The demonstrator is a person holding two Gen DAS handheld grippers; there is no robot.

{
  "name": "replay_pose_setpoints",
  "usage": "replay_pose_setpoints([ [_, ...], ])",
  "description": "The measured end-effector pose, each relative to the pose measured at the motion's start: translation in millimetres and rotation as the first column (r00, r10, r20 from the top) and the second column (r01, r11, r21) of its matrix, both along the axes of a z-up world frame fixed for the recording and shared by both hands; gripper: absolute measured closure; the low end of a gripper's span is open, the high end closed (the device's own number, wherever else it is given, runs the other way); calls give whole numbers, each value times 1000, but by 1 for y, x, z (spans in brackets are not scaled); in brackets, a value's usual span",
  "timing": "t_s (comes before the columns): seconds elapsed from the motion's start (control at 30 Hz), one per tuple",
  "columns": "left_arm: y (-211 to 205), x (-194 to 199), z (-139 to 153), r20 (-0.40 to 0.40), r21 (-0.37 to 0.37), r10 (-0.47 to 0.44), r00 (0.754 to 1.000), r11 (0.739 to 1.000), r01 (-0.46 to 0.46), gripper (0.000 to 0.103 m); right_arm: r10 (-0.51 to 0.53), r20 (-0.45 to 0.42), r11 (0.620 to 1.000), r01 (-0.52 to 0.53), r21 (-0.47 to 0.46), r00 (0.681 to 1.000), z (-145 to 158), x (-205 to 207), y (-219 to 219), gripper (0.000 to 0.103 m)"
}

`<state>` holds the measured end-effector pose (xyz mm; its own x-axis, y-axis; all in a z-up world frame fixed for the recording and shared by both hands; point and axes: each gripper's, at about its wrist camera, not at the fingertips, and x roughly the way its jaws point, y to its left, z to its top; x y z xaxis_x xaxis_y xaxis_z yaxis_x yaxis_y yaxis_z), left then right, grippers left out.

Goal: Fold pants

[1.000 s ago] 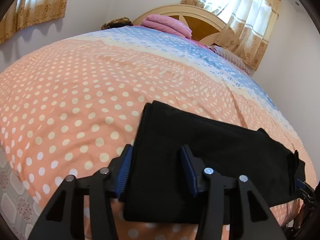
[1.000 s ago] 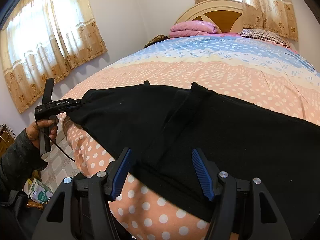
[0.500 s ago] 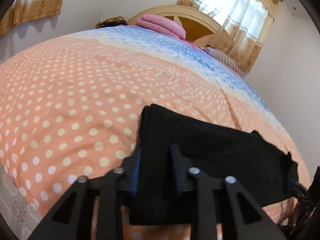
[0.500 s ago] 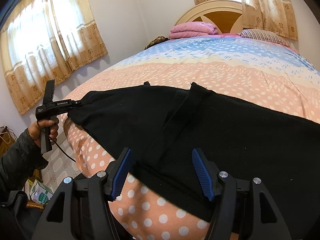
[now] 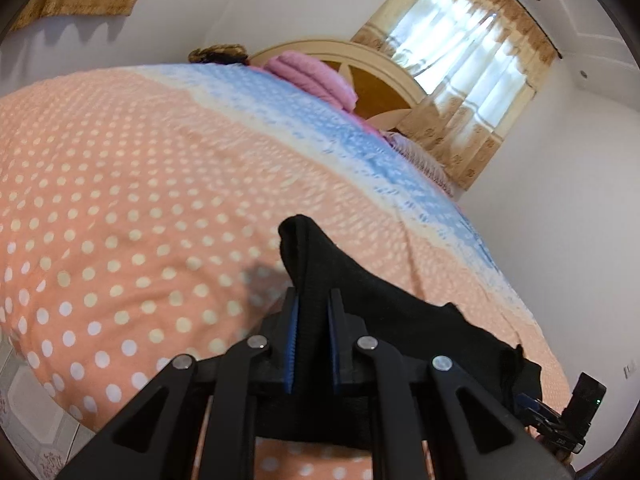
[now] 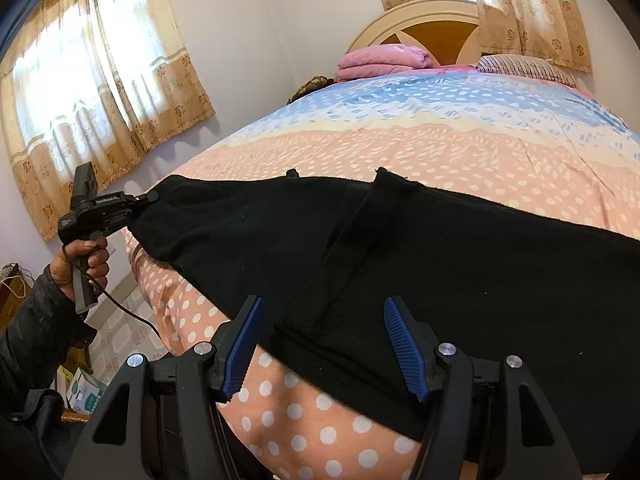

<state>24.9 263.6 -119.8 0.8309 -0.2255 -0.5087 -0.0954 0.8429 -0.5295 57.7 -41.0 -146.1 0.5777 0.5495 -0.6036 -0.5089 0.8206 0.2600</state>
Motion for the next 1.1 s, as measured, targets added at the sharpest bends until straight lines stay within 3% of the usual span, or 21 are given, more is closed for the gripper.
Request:
replay_pose_setpoints([
  [0.3,-32,-5,41,83,-1,-85,993,996,85,90,-29,7,999,29,14,1000,16,-8,-10,39],
  [0.57,-79,-1,72,145,5,-203,968,979,204,91,-45,24,998,44,34,999,38,-27,-34,39],
  [0.87,-141,3,108,207,30,-355,912,934,357,91,-109,33,993,107,52,994,44,-45,-73,39],
  [1.1,-204,15,126,201,38,-487,850,871,490,91,-172,25,981,169,93,985,45,-50,-108,39],
])
